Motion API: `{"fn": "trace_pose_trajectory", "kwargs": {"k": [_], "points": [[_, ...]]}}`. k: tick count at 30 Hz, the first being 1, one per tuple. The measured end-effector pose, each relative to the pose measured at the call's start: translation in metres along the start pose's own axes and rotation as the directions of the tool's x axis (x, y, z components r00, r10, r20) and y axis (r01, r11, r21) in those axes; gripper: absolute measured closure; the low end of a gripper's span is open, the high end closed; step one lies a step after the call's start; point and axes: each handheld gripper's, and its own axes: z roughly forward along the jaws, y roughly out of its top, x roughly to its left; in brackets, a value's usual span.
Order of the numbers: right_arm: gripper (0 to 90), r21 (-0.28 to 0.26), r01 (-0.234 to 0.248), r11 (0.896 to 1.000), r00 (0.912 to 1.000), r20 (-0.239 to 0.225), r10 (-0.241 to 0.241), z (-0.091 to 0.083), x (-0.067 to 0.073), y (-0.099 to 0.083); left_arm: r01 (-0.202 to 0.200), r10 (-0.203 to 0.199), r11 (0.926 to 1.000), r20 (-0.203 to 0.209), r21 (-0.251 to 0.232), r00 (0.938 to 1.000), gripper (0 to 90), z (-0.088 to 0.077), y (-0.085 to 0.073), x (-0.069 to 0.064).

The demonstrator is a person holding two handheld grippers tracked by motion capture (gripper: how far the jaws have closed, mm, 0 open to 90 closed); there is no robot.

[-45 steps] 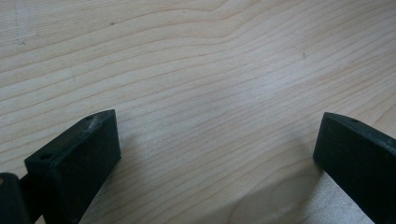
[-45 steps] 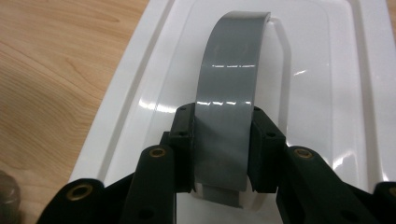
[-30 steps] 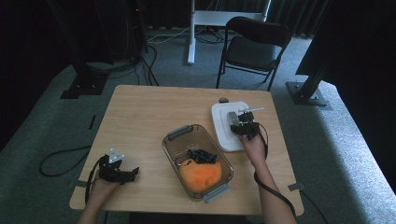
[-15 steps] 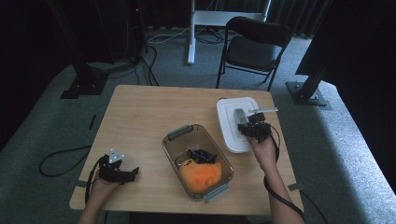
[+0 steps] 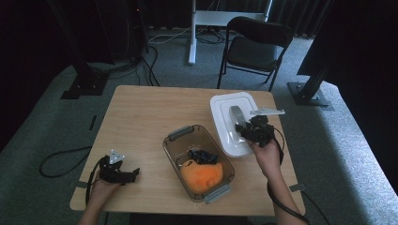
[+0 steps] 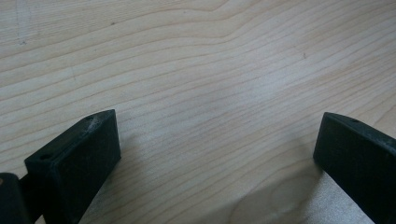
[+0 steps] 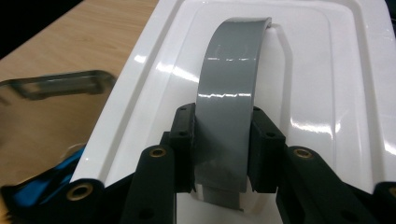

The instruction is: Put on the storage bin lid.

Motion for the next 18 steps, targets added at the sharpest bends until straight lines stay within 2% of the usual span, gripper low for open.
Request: {"fn": "trace_pose_trajectory", "kwargs": {"k": [1,4,5,8,13,18], "points": [[67.5,-0.006,0.013,1.0,0.9996,-0.023,-0.014,-0.005,0.01,-0.002,0.0,0.0,1.0,0.0,0.001,1.0,1.0,0.0,0.0,0.0],[67.5,-0.007,0.031,0.999,0.998,-0.054,-0.032,-0.008,0.022,-0.007,0.0,0.0,1.0,0.0,0.001,1.0,1.0,0.0,0.0,0.0],[67.5,-0.007,0.031,0.999,0.998,-0.054,-0.032,-0.008,0.022,-0.007,0.0,0.0,1.0,0.0,0.001,1.0,1.0,0.0,0.0,0.0],[67.5,-0.003,0.058,0.998,0.9948,-0.083,-0.058,-0.008,0.037,-0.012,0.002,-0.002,1.0,0.001,0.002,1.0,1.0,0.0,0.0,0.0],[67.5,0.002,0.091,0.996,0.9871,-0.133,-0.09,-0.006,0.058,-0.021,0.0,0.0,1.0,0.001,0.003,1.0,0.9,0.0,0.0,0.0],[67.6,-0.011,0.121,0.993,0.9749,-0.187,-0.121,-0.01,0.08,-0.026,-0.001,0.001,1.0,0.001,0.004,1.0,1.0,0.0,0.0,0.0]]}}
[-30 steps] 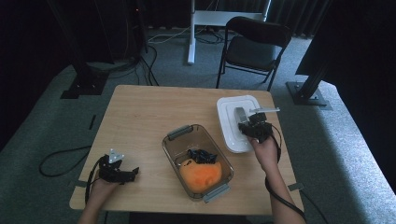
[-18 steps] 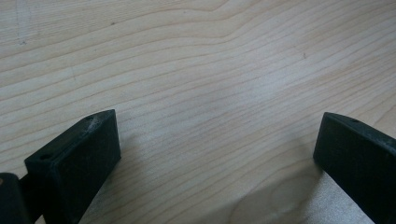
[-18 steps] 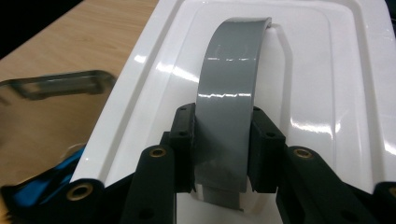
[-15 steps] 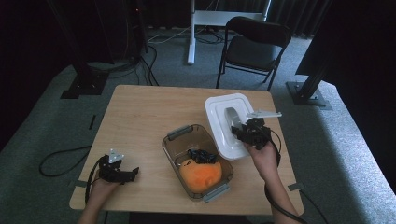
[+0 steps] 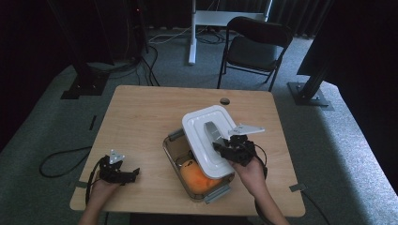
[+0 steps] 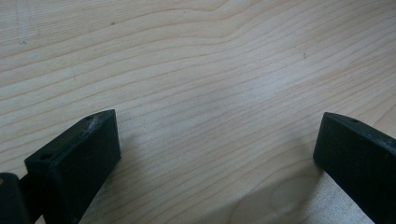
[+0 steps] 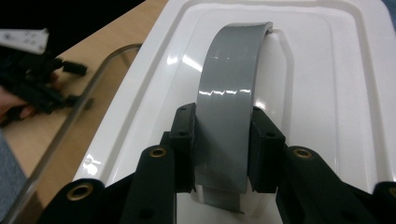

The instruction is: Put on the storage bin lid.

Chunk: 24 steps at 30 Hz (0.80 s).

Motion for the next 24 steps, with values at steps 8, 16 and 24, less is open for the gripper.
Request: {"fn": "trace_pose_trajectory", "kwargs": {"k": [8,16,24], "points": [[67.7,0.019,0.038,0.999,0.9959,-0.083,-0.036,0.009,0.026,-0.006,0.0,0.0,1.0,0.0,-0.001,1.0,1.0,0.0,0.0,0.0],[67.8,0.037,0.056,0.998,0.9897,-0.134,-0.05,0.018,0.041,-0.01,0.001,-0.001,1.0,0.0,-0.002,1.0,1.0,0.0,0.0,0.0],[67.9,0.054,0.068,0.996,0.986,-0.156,-0.059,0.025,0.049,-0.018,0.0,0.0,1.0,0.0,-0.001,1.0,1.0,0.0,0.0,0.0]]}}
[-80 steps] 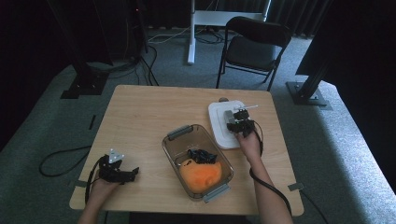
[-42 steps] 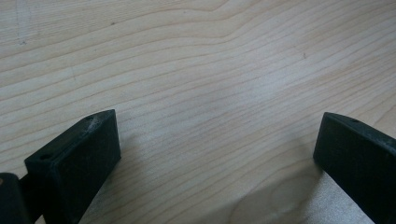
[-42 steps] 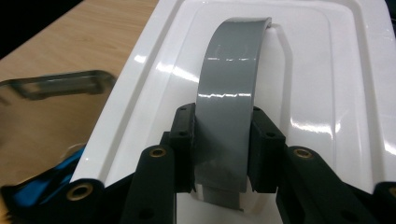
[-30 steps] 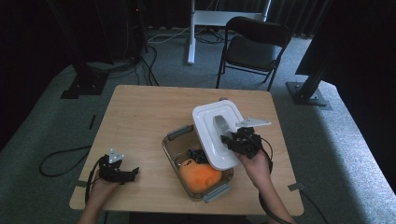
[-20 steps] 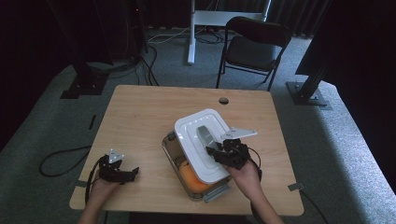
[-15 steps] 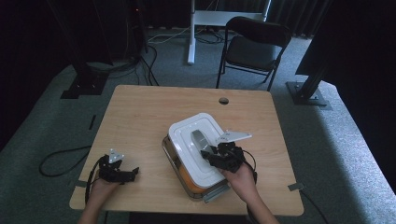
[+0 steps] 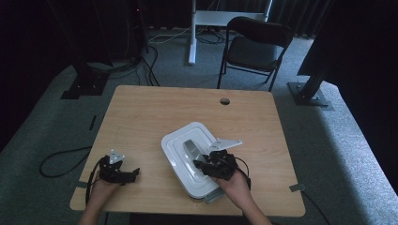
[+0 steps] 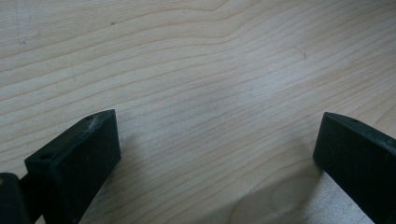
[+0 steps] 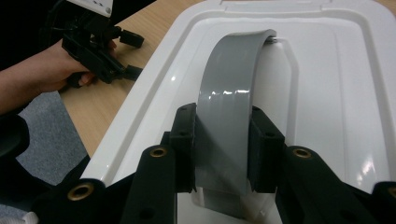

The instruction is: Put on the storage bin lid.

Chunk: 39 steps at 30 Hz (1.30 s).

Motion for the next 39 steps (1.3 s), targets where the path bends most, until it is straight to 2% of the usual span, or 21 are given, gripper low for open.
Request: {"fn": "trace_pose_trajectory", "kwargs": {"k": [7,13,14,16,18,22,25,28,33,35,39], "points": [[67.9,-0.01,-0.023,1.0,0.9997,-0.011,0.023,0.001,-0.003,-0.004,0.0,0.0,1.0,-0.001,0.0,1.0,1.0,0.0,0.0,0.0],[67.9,-0.01,-0.014,1.0,0.9999,-0.004,0.014,0.001,-0.001,-0.004,0.0,0.0,1.0,0.0,-0.001,1.0,1.0,0.0,0.0,0.0],[68.2,0.003,-0.022,1.0,0.9995,-0.021,0.022,0.002,-0.002,-0.007,0.001,-0.001,1.0,0.0,-0.001,1.0,1.0,0.0,0.0,0.0],[68.3,-0.009,-0.035,0.999,0.999,-0.029,0.035,0.003,-0.002,-0.011,0.0,0.0,1.0,-0.001,-0.001,1.0,0.9,0.0,0.0,0.0],[68.2,0.004,-0.042,0.999,0.9982,-0.043,0.042,0.002,-0.005,-0.01,0.0,0.0,1.0,-0.001,0.0,1.0,0.9,0.0,0.0,0.0],[67.0,0.004,-0.043,0.999,0.9981,-0.044,0.043,0.004,-0.006,-0.007,0.001,-0.001,1.0,0.0,-0.001,1.0,1.0,0.0,0.0,0.0],[48.5,0.0,-0.037,0.999,0.9968,-0.072,0.037,0.003,-0.007,-0.005,0.002,-0.002,1.0,-0.002,0.0,1.0,0.9,0.0,0.0,0.0],[36.1,-0.026,-0.028,0.999,0.9966,-0.077,0.026,-0.004,-0.008,-0.003,0.005,-0.005,1.0,-0.005,0.002,1.0,0.9,0.0,0.0,-0.001],[14.8,-0.059,-0.027,0.998,0.9989,-0.041,0.025,-0.015,-0.02,0.004,-0.003,0.003,1.0,-0.004,0.001,1.0,0.9,0.0,0.0,-0.005],[12.4,-0.084,-0.01,0.996,0.9999,-0.014,0.009,-0.019,-0.025,0.006,-0.01,0.011,0.9999,-0.009,0.005,0.9999,0.9,-0.001,0.001,-0.006],[12.5,-0.128,-0.004,0.992,0.9989,0.046,0.01,-0.023,-0.04,0.011,0.005,-0.005,0.9998,-0.006,-0.019,1.0,0.9,-0.005,0.005,-0.009]]}}
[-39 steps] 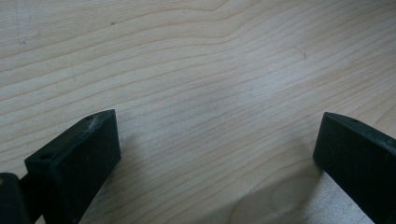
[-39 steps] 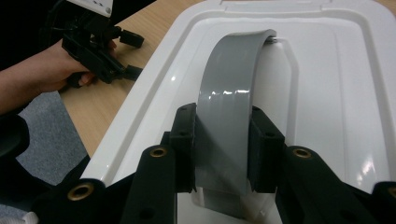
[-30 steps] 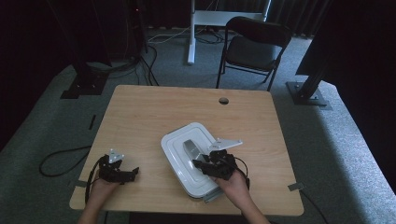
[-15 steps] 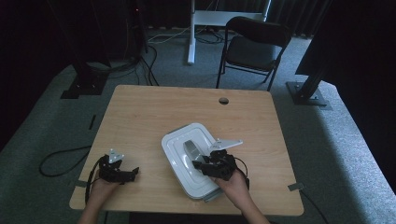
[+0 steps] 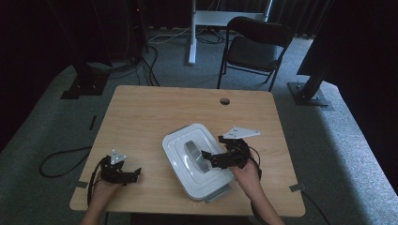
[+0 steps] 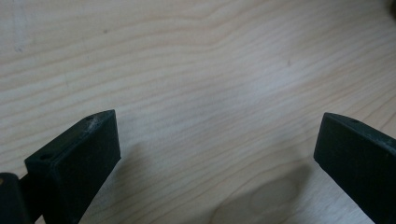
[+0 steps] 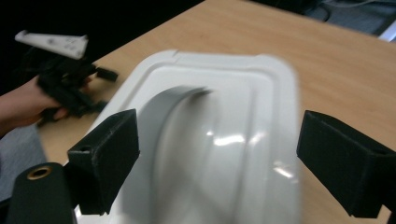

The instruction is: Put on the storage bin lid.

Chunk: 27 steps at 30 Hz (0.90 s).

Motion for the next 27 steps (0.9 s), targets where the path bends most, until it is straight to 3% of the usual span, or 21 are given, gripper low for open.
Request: {"fn": "trace_pose_trajectory", "kwargs": {"k": [10,14,17,21,24,27], "points": [[12.8,-0.044,-0.029,0.999,0.9928,0.115,0.033,-0.004,-0.052,-0.005,-0.008,0.008,1.0,0.018,-0.005,0.9998,0.9,-0.008,0.017,-0.016],[12.7,-0.048,-0.028,0.998,0.9796,0.198,0.037,-0.003,-0.07,-0.011,-0.016,0.016,0.9998,0.006,-0.013,0.9999,0.8,-0.012,0.023,-0.023],[12.6,-0.052,-0.048,0.998,0.9724,0.226,0.058,-0.002,-0.083,-0.018,-0.016,0.016,0.9996,0.008,-0.022,0.9998,0.0,-0.014,0.027,-0.026],[12.5,-0.04,-0.086,0.995,0.9697,0.226,0.093,0.001,-0.096,-0.028,-0.032,0.032,0.9984,0.008,-0.046,0.9995,0.0,-0.016,0.031,-0.034],[12.5,-0.014,-0.094,0.995,0.9665,0.238,0.095,0.007,-0.101,-0.037,-0.035,0.038,0.9969,0.04,-0.07,0.9985,0.0,-0.015,0.035,-0.041],[12.5,0.005,-0.11,0.994,0.9712,0.213,0.107,0.013,-0.106,-0.046,-0.04,0.046,0.9959,0.068,-0.081,0.9966,0.0,-0.012,0.04,-0.048]]}}
